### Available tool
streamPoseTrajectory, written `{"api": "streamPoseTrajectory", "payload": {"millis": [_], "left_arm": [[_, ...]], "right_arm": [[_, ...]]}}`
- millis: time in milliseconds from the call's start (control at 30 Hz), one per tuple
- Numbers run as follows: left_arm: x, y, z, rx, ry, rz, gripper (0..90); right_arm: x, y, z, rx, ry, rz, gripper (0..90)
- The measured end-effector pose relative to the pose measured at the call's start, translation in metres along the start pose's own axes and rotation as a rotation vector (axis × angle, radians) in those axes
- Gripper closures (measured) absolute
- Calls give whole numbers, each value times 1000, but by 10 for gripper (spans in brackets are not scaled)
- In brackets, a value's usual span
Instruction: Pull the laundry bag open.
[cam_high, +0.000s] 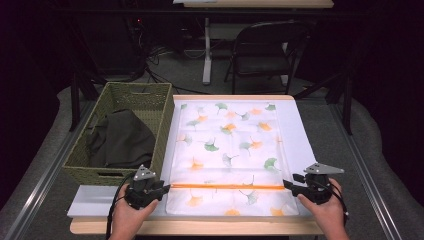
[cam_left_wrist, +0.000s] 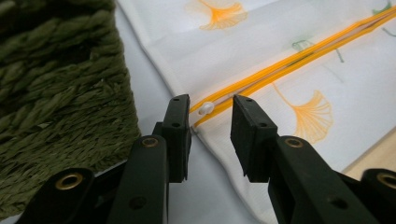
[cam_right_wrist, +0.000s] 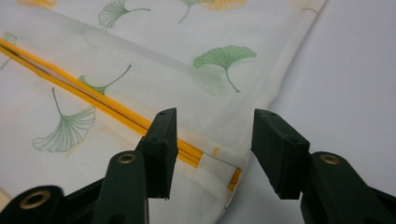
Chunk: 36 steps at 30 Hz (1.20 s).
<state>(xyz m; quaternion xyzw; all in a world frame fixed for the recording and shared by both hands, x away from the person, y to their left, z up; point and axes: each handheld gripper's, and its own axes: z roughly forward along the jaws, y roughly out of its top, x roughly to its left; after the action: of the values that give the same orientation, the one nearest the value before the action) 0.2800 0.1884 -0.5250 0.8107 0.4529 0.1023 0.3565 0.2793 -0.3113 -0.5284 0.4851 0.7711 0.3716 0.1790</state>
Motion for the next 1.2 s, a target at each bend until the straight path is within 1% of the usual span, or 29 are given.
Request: {"api": "streamPoseTrajectory", "payload": {"millis": [33, 67, 133, 167, 200, 267, 333, 367, 400, 433, 467, 533, 567, 600, 633, 667, 700, 733, 767, 800, 867, 900, 933, 967, 1067, 1100, 1133, 1167, 1200], "left_arm": [[-1, 0, 0, -4, -7, -9, 669], [-1, 0, -1, -6, -11, 5, 665], [-3, 1, -2, -8, -14, 16, 656], [-4, 1, -2, -3, -15, 26, 650], [-5, 1, -2, -7, -14, 23, 641], [-6, 1, -2, -16, -7, 35, 620], [-8, 1, -3, -21, -6, 42, 605], [-9, 1, -3, -25, 2, 45, 599], [-9, 2, -3, -25, -7, 46, 593], [-10, 2, -2, -20, -11, 33, 593], [-10, 2, -1, -16, -16, 40, 593], [-13, 3, 2, -8, -11, 40, 586], [-14, 3, 4, -5, -8, 32, 582], [-15, 4, 4, 0, -9, 40, 578], [-16, 5, 5, -5, -6, 40, 570], [-17, 6, 5, 5, -5, 40, 563], [-18, 7, 6, 9, -1, 50, 550], [-19, 7, 7, 9, -4, 52, 541], [-19, 8, 7, 9, -3, 49, 530], [-20, 8, 8, 17, -2, 58, 517], [-22, 7, 10, 15, 14, 102, 491], [-23, 6, 11, 21, 18, 113, 488], [-24, 6, 12, 21, 25, 115, 488], [-25, 7, 12, 28, 15, 115, 488], [-27, 7, 12, 25, 18, 120, 488], [-27, 7, 12, 26, 21, 123, 488], [-27, 7, 12, 29, 24, 115, 488], [-27, 7, 13, 30, 26, 112, 489], [-27, 8, 13, 31, 34, 110, 489]], "right_arm": [[3, 0, 2, -3, -7, -19, 495], [6, 1, 3, 1, -11, -38, 495], [12, 2, 5, 1, -7, -68, 495], [16, 2, 6, -4, 0, -93, 510], [19, 2, 8, -2, 27, -93, 551], [25, 3, 11, -10, 71, -107, 576], [32, 5, 14, -18, 92, -119, 578], [36, 6, 16, -27, 101, -130, 592], [38, 8, 18, -27, 116, -146, 609], [41, 9, 20, -20, 129, -152, 617], [43, 11, 23, -16, 138, -159, 622], [46, 14, 27, -3, 150, -181, 622], [47, 16, 30, 1, 159, -190, 622], [48, 18, 32, 5, 166, -190, 621], [48, 19, 34, 9, 180, -192, 621], [49, 20, 37, 16, 193, -197, 620], [50, 21, 39, 27, 201, -204, 619], [51, 22, 42, 37, 205, -212, 614], [52, 23, 45, 44, 208, -230, 614], [53, 24, 47, 54, 209, -245, 610], [57, 27, 51, 64, 207, -275, 605], [59, 28, 53, 67, 210, -286, 605], [60, 30, 55, 71, 211, -304, 605], [62, 31, 57, 75, 211, -325, 605], [67, 36, 63, 90, 220, -361, 601], [68, 38, 65, 88, 224, -368, 598], [70, 40, 67, 86, 229, -375, 593], [72, 42, 69, 86, 238, -374, 590], [74, 44, 71, 87, 258, -370, 584]]}}
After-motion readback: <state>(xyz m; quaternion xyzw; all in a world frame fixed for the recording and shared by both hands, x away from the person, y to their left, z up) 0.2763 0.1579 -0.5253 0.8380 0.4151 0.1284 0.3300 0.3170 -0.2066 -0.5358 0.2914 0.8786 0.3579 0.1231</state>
